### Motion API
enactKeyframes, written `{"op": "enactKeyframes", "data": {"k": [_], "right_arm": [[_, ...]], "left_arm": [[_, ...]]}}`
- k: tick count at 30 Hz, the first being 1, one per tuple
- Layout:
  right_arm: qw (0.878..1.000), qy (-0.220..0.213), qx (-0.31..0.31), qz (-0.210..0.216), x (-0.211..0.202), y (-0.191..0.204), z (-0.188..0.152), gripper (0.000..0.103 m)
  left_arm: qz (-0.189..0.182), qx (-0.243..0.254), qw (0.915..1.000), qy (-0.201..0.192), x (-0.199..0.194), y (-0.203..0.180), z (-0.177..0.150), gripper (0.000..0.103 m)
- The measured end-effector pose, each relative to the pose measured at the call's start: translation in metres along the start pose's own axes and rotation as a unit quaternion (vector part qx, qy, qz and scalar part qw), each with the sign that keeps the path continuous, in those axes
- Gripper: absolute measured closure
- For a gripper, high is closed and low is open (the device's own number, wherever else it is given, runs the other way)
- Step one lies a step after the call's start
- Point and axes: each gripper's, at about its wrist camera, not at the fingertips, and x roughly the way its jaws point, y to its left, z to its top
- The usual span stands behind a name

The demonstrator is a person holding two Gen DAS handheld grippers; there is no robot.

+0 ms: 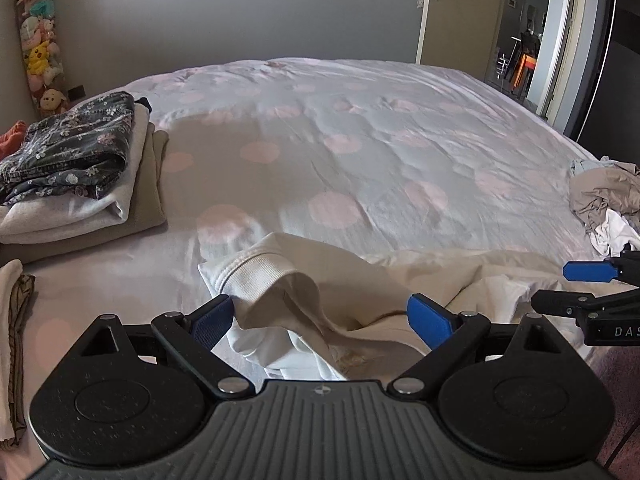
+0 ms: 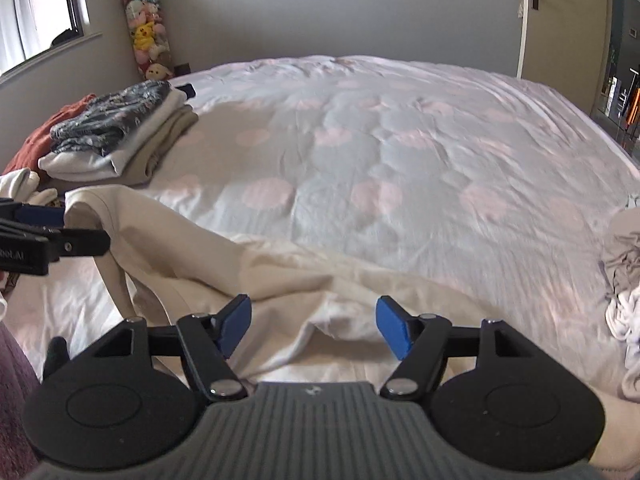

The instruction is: Fold clothes

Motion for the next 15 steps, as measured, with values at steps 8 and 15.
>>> {"op": "enactKeyframes", "data": {"k": [8,15], "right_arm": [[0.999,0.040,0.012,0.000,0.019,-0.013,-0.015,0.029],[0.999,0.044,-0.003,0.004,0.018,-0.008,-0.019,0.029]], "left_arm": [[-0.022,-0.044,0.9981,0.038,0.016,0.027,-0.010,0.008],[-0.044,-0.100,0.9929,0.048,0.015,0.046,-0.018,0.008]]}}
